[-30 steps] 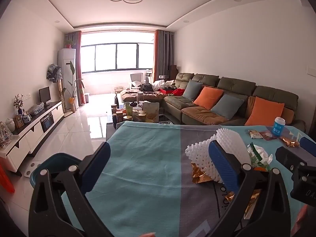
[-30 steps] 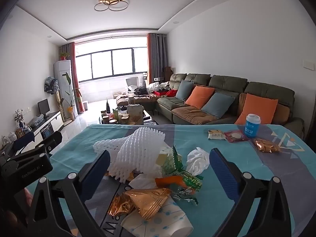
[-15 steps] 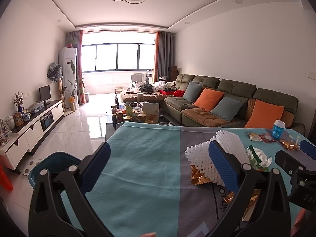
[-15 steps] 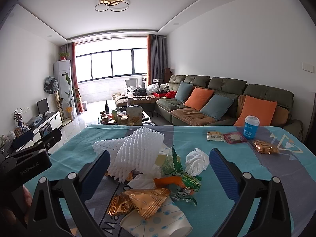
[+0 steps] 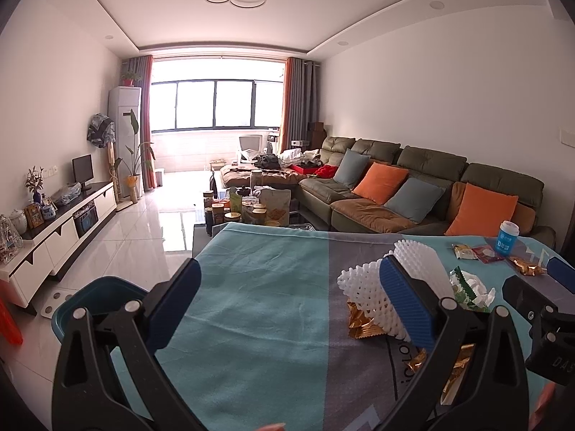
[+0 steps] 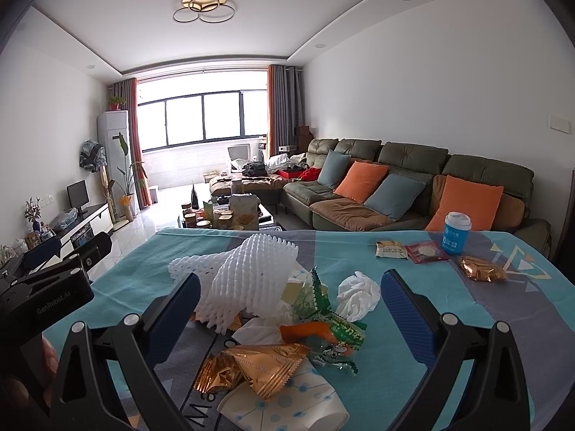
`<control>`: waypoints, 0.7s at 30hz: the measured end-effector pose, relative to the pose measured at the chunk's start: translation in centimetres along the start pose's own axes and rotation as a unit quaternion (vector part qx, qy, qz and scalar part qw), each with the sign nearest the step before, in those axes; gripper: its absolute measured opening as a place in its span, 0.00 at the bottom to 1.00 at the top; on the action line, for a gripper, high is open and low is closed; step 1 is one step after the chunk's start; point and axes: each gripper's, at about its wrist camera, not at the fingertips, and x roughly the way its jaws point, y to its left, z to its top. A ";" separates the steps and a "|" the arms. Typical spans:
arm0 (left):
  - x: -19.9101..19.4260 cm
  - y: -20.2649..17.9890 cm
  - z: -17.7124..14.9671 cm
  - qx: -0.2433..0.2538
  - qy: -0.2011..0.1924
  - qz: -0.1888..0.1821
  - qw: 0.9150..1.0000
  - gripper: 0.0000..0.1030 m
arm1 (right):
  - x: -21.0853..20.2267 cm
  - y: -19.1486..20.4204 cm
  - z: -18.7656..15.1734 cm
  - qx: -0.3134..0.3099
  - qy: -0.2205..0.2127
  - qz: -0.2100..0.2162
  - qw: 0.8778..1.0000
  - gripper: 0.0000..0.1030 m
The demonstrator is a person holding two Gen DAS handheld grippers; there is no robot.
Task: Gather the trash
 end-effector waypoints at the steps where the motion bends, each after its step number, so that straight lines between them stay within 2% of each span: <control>1: 0.0 -0.1 0.0 0.000 0.000 0.000 1.000 0.95 | 0.0 0.0 0.0 0.000 0.000 0.000 1.000 0.94; 21: -0.1 0.1 0.0 -0.001 -0.001 0.000 1.000 0.95 | -0.1 0.0 -0.1 0.000 -0.001 0.000 1.000 0.94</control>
